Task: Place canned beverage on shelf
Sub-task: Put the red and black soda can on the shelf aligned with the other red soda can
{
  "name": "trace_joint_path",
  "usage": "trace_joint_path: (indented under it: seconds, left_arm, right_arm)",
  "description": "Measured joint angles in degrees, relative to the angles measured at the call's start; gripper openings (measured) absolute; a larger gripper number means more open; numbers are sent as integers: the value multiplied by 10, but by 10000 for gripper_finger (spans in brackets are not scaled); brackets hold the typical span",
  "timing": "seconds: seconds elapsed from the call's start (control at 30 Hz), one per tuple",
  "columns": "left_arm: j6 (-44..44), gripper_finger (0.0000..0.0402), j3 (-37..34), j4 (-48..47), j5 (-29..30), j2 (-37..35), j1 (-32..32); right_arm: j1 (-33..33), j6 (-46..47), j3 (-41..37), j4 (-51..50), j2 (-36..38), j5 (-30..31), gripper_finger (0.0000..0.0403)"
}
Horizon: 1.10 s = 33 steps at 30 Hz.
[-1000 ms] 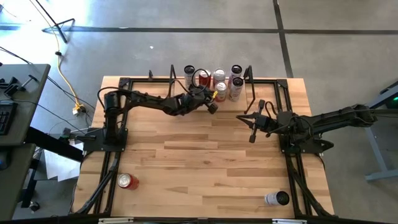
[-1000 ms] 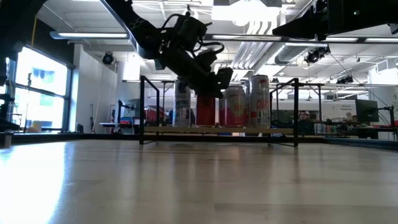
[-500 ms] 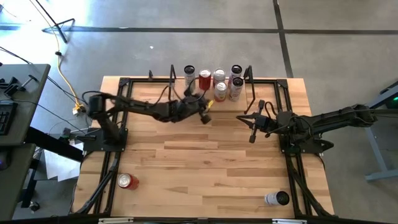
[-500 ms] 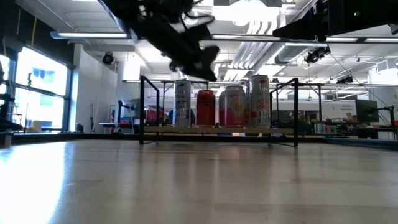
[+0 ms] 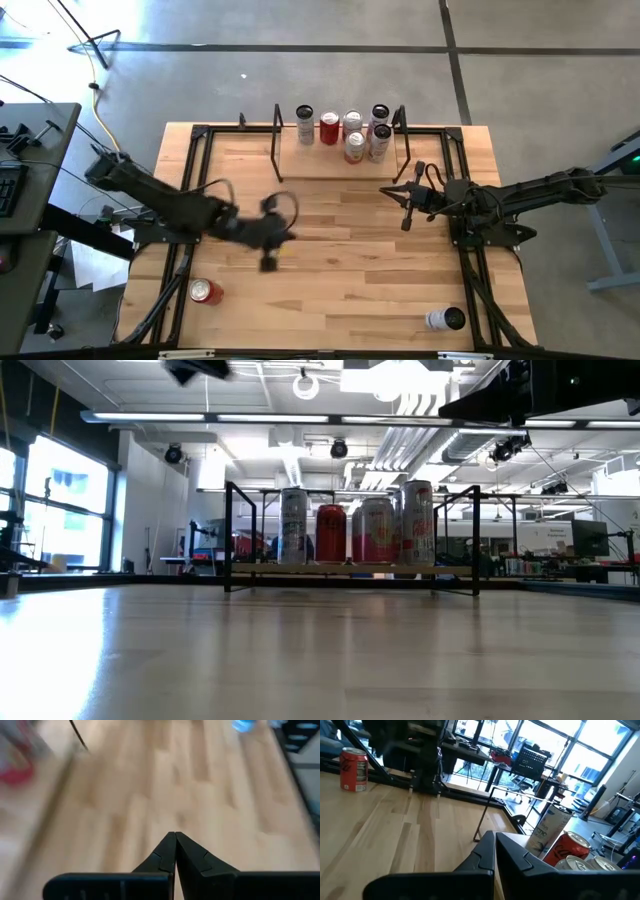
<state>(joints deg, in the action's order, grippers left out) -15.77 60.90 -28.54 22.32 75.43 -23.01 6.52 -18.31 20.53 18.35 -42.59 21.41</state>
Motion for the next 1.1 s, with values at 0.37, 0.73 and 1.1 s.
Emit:
trace_joint_path:
  seconds: [0.37,0.73,1.1]
  left_arm:
    - [-370,1,116,-291,-43,44,-196]
    - [-538,84,211,-467,-247,153,-231]
    - [-617,267,211,-546,-326,195,-235]
  right_arm:
    - [0,2,0,3,0,0,0]
    - [0,2,0,3,-1,-4,0]
    - [0,2,0,2,-1,-6,0]
